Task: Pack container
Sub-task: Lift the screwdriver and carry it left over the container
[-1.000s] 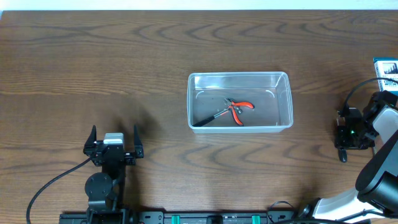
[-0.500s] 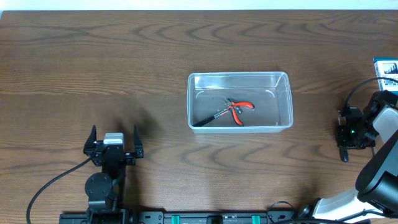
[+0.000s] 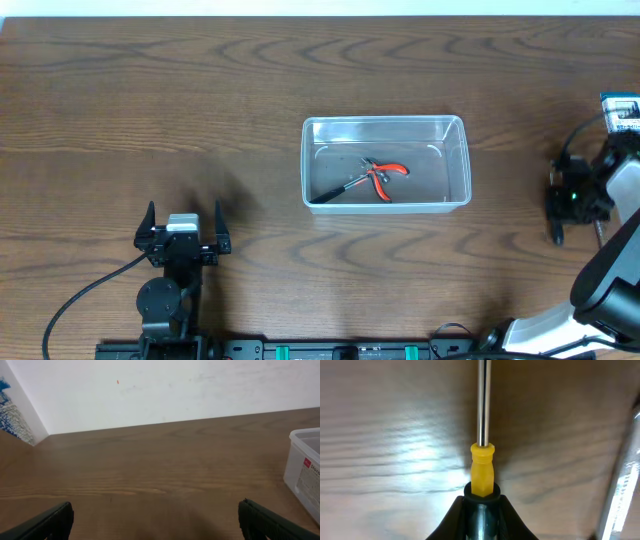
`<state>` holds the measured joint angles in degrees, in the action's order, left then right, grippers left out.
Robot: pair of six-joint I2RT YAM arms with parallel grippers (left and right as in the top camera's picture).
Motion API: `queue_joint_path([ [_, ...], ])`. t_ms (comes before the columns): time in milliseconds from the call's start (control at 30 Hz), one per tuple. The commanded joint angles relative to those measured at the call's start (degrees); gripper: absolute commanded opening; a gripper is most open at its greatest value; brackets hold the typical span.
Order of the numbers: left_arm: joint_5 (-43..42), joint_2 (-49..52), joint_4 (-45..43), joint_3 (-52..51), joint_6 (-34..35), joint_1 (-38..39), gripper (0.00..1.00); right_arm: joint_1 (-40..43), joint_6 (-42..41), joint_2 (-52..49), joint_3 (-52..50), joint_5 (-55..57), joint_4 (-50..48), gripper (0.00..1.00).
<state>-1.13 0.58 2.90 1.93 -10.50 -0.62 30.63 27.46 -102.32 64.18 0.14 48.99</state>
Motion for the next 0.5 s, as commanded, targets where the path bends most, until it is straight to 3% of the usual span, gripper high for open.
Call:
queue_joint_path([
  [0,0.28,-0.31,1.03,-1.70,0.28,0.07,0.98,-3.76,-0.85,-0.20,7.19,-2.60,3.02,0.08],
  [67,0.28,-0.31,1.03,-1.70,0.28,0.07,0.98,-5.81,-0.85,-0.20,10.58,-3.54,5.42,0.03],
  [467,0.28,-0.31,1.03,-1.70,0.28,0.07,0.98,-27.61,3.19,-0.20,30.32,-4.68,16.35,0.05],
])
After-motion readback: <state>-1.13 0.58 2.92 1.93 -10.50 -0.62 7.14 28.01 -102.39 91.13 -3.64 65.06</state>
